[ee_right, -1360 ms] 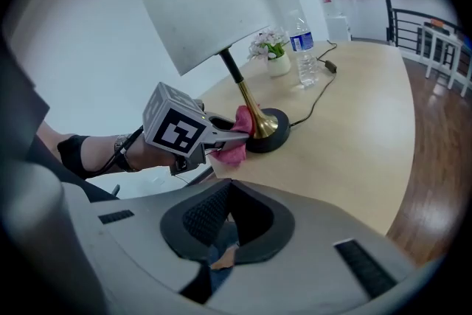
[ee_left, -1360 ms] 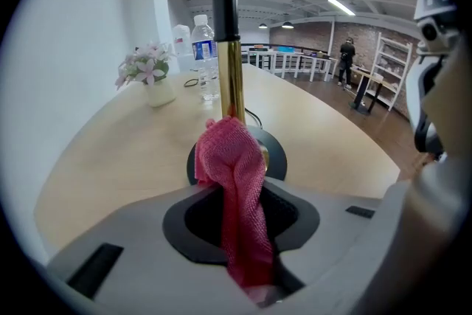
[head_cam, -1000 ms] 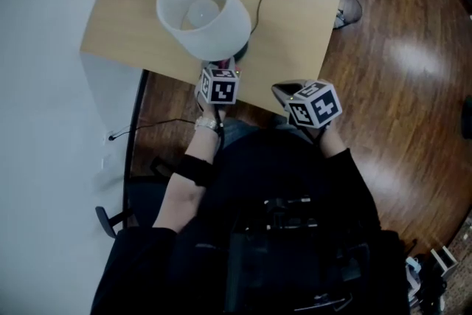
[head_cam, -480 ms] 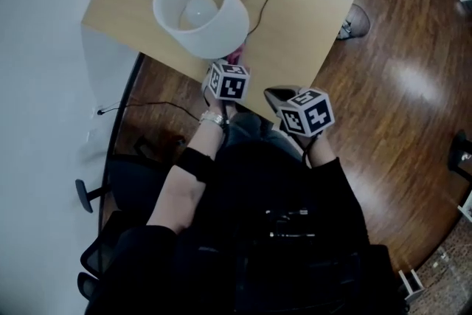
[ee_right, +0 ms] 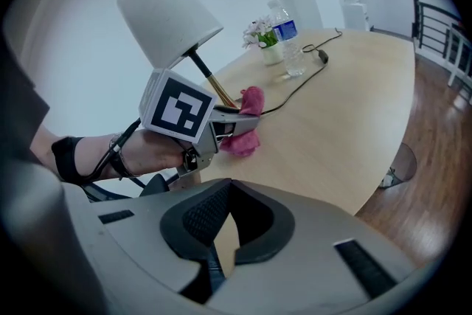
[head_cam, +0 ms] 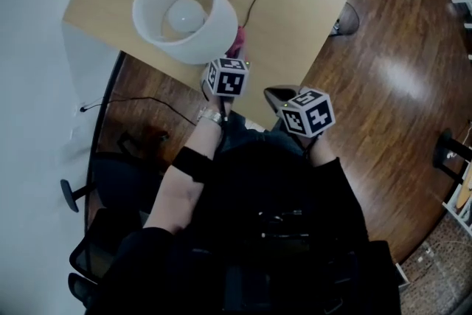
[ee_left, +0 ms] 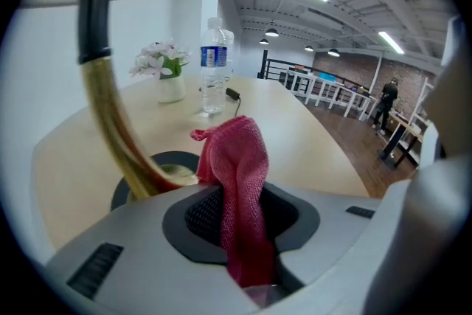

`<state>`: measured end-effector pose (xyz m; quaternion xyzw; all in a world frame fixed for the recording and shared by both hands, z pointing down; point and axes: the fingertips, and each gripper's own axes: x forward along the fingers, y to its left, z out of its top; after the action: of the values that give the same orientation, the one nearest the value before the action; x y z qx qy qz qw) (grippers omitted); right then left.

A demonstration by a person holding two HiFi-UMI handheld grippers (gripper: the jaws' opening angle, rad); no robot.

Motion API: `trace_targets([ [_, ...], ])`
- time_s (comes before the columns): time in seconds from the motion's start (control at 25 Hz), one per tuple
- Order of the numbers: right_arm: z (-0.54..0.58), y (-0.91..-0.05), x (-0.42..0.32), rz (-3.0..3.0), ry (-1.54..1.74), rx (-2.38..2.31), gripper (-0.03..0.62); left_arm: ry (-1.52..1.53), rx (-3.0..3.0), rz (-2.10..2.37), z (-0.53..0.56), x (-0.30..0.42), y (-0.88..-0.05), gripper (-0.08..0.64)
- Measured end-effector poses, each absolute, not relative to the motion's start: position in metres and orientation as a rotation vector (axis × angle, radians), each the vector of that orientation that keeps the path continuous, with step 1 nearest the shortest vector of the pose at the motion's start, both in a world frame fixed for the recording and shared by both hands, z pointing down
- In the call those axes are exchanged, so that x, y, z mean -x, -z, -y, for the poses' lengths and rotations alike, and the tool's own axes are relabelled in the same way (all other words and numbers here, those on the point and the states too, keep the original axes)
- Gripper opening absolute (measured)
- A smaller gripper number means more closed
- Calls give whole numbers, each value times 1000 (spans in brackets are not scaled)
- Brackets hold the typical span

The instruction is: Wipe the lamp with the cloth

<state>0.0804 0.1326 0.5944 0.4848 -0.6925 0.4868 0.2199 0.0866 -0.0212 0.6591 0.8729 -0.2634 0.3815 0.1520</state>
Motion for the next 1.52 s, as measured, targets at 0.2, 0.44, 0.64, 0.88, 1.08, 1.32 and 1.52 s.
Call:
trace_targets([
  [0.2,-121,-588,-120,1990,-1285,-1263,5,-1056,-2507,748,-1,-127,-637,112],
  [0.44,-125,-585,-170,2092,-1238,-1098,5,-982,-2325,1057,-11,-123,-632,114],
  [0.64,-134,-588,-201,2121,-1193,-928,5,-809,-2103,1304,-4,-117,-625,114],
  [0.88,-137,-588,-212,2150,-1154,-786,5,-811,-2016,1423,4,-119,-619,114],
  [1.08,-126,-583,-200,2144,-1105,-725,5,-750,-1920,1430,21,-111,-633,114],
  [1.32,-105,-575,-212,2116,-1010,-695,5,-657,-1877,1452,30,-124,-637,114],
  [1.52,-70,-578,-235,2126,-939,-566,5,-543,-1731,1536,41,-130,-637,114],
])
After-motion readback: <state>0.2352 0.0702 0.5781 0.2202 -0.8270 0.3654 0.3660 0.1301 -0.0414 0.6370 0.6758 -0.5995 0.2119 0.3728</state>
